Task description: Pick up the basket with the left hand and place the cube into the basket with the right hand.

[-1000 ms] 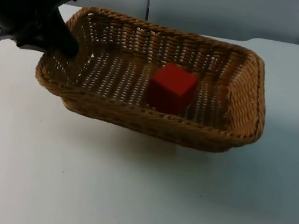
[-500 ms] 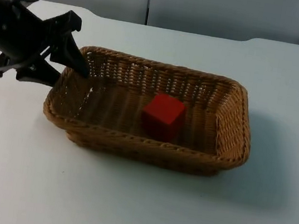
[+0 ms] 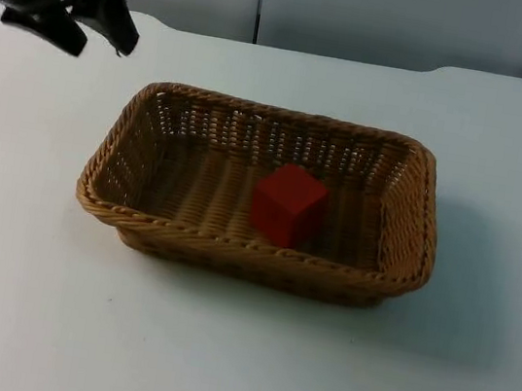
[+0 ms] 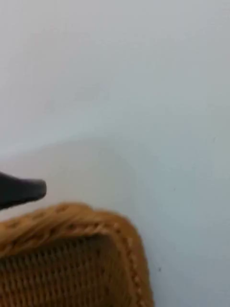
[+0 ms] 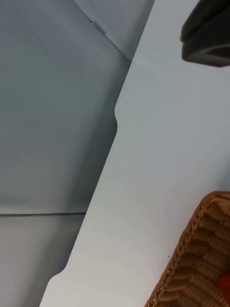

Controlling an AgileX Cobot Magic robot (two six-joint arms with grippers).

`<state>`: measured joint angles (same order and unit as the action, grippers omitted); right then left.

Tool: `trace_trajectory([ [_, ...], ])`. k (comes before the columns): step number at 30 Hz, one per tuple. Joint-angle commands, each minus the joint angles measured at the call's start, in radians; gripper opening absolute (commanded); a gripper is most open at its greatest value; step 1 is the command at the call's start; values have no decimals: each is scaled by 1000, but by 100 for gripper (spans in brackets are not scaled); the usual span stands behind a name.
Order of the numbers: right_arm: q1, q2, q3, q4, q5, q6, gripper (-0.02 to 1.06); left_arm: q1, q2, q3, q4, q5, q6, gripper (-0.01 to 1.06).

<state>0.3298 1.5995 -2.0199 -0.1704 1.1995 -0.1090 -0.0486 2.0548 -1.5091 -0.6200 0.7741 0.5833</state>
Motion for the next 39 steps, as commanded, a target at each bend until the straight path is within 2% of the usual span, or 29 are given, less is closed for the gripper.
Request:
trace_trajectory([
  [1, -4, -7, -4, -61, 1, 9, 0, -1, -13, -100, 269, 69, -206, 31],
  [2, -4, -7, -4, -61, 1, 9, 0, -1, -13, -100, 269, 69, -206, 31],
  [3, -4, -7, -4, -104, 0, 33, 0, -1, -23, -142, 356, 121, -249, 6],
  [4, -4, -7, -4, -182, -4, 78, 0, -1, -37, -164, 379, 154, -251, 0],
  [6, -4, -22, -4, -270, -4, 122, 0, -1, -87, -180, 384, 177, -251, 0],
  [7, -4, -22, -4, -270, -4, 122, 0, -1, -87, -180, 384, 177, -251, 0],
  [9, -4, -57, -4, -329, -14, 184, 0, -1, -164, -180, 387, 178, -251, 0],
  [14, -4, -180, -4, -322, -15, 263, 0, -1, -385, -160, 396, 251, -256, 0],
  [16, -2, -262, 47, -317, -25, 263, 0, -1, -558, -68, 394, 238, -283, 0],
  [17, -2, -262, 47, -317, -25, 263, 0, -1, -558, -68, 394, 238, -283, 0],
  [20, 4, -445, 251, -307, -89, 262, 0, -1, -795, 137, 358, 158, -283, 0],
  [21, 4, -541, 408, -262, -157, 266, 0, -1, -882, 218, 356, 134, -283, 0],
  [22, 4, -541, 408, -262, -157, 266, 0, -1, -882, 218, 356, 134, -283, 0],
  [25, 4, -742, 731, -151, -334, 266, 0, -1, -1134, 440, 358, 112, -283, 0],
  [27, 4, -865, 919, -106, -399, 266, 0, -1, -1317, 582, 360, 116, -283, 0],
  [28, 4, -865, 919, -106, -399, 266, 0, -1, -1317, 582, 360, 116, -283, 0],
  [30, 4, -953, 1084, -81, -416, 266, 0, -1, -1492, 689, 360, 121, -296, 0],
  [32, 4, -1026, 1187, -44, -401, 264, 0, -1, -1676, 767, 360, 132, -358, 0],
  [34, 4, -1050, 1225, -13, -388, 249, 0, -1, -1747, 793, 365, 146, -382, 0],
  [36, 4, -1096, 1264, 65, -374, 159, 0, -1, -1895, 823, 393, 194, -393, 0],
  [39, 4, -1125, 1272, 180, -335, 52, 0, -1, -2044, 840, 538, 272, -423, 0],
])
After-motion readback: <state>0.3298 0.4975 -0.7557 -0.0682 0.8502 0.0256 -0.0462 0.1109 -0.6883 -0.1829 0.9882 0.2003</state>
